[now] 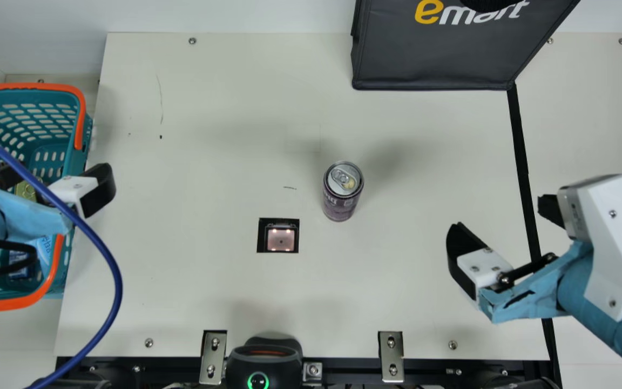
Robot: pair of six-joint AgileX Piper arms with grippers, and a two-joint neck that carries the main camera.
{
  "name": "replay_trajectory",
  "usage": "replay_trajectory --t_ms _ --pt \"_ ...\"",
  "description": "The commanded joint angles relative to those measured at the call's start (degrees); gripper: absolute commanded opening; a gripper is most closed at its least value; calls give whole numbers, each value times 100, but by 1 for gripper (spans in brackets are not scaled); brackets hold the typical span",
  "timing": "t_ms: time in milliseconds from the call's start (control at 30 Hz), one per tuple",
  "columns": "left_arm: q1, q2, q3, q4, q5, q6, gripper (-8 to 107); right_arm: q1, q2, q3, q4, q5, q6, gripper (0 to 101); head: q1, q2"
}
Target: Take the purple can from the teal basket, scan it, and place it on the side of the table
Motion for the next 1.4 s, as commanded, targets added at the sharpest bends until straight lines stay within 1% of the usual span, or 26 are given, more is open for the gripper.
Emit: replay_trajectory --t_ms 0,133,400,633,800,933,1200,1367 --pt "0 0 0 0 0 0 90 75 120 -57 74 -2 22 95 -166 9" --pt "0 0 0 0 0 0 90 269 448 -236 219 -2 180 95 -166 9" --pt "0 0 0 0 0 0 90 770 1152 -430 447 -176 675 95 -166 9" --pt "0 0 0 0 0 0 90 1259 1622 -529 410 -375 1133 95 -166 9" --pt "0 0 0 0 0 0 90 1628 1899 -519 233 -557 1409 95 -166 9" --pt "0 0 0 0 0 0 90 1952 2115 -473 -10 -744 1614 95 -166 9" --pt "0 0 0 0 0 0 90 2606 2542 -371 -662 -1130 2030 95 -166 9" --pt "0 0 0 0 0 0 90 2876 2791 -272 -1046 -1413 2193 95 -166 9"
